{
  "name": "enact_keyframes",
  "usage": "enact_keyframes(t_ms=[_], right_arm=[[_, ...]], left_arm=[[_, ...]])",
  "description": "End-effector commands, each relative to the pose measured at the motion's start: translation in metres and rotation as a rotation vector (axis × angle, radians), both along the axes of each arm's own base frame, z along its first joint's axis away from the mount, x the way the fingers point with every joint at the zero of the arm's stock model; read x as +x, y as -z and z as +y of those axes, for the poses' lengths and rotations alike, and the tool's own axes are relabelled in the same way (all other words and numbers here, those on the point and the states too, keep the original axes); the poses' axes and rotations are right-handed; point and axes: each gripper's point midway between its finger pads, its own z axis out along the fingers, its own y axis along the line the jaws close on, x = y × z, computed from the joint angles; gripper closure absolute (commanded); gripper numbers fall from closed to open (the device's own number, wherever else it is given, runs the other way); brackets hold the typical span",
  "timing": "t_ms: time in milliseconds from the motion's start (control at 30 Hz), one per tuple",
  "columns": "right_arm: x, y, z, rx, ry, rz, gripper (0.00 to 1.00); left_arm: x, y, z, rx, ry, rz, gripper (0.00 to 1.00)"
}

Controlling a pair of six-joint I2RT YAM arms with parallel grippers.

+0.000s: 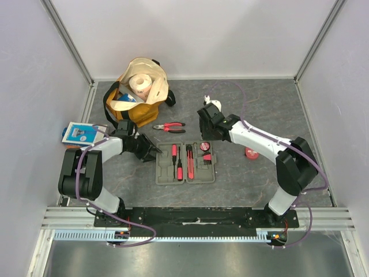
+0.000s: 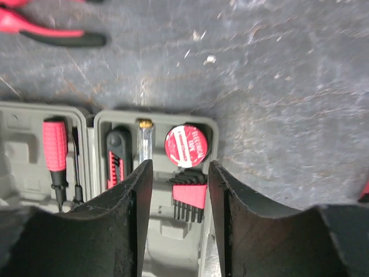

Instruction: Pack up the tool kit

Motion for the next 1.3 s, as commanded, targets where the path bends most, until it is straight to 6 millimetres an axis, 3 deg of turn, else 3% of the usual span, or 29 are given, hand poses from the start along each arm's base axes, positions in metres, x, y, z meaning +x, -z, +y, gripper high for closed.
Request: enact_keyframes(t_ms=[0, 233, 367, 600, 767, 867, 1000, 1267], right_arm=[[0.019, -0.044, -0.040, -0.045, 0.152, -0.096, 0.43], [0.002, -0.041, -0.135, -0.134, 0.474, -0.102, 0.13], [-0.016, -0.024, -0.162, -0.128, 0.576, -0.037, 0.02], [-0.033, 0.009, -0.194, -0.112, 0.726, 0.095, 0.02], [-0.035, 0.034, -0.221, -0.092, 0.793, 0.168, 0.02], [-0.029, 0.051, -0.226, -0.014, 0.780, 0.196, 0.02], [-0.013, 0.058, -0.231, -0.005, 0.759, 0.184, 0.02], [0.019, 0.083, -0.223, 0.074, 0.702, 0.220, 0.02]], left_arm=[[0.028, -0.037, 0.004, 0.044, 0.040, -0.192, 0.44], [0.035, -0.066, 0.012, 0.110, 0.088, -0.324, 0.25], [0.037, -0.076, 0.017, 0.149, 0.126, -0.377, 0.23], [0.036, -0.077, 0.019, 0.172, 0.154, -0.397, 0.22], [0.032, -0.071, 0.019, 0.168, 0.148, -0.378, 0.22], [0.034, -0.073, 0.019, 0.172, 0.144, -0.383, 0.23], [0.034, -0.075, 0.019, 0.177, 0.141, -0.385, 0.23], [0.035, -0.074, 0.020, 0.175, 0.138, -0.379, 0.24]])
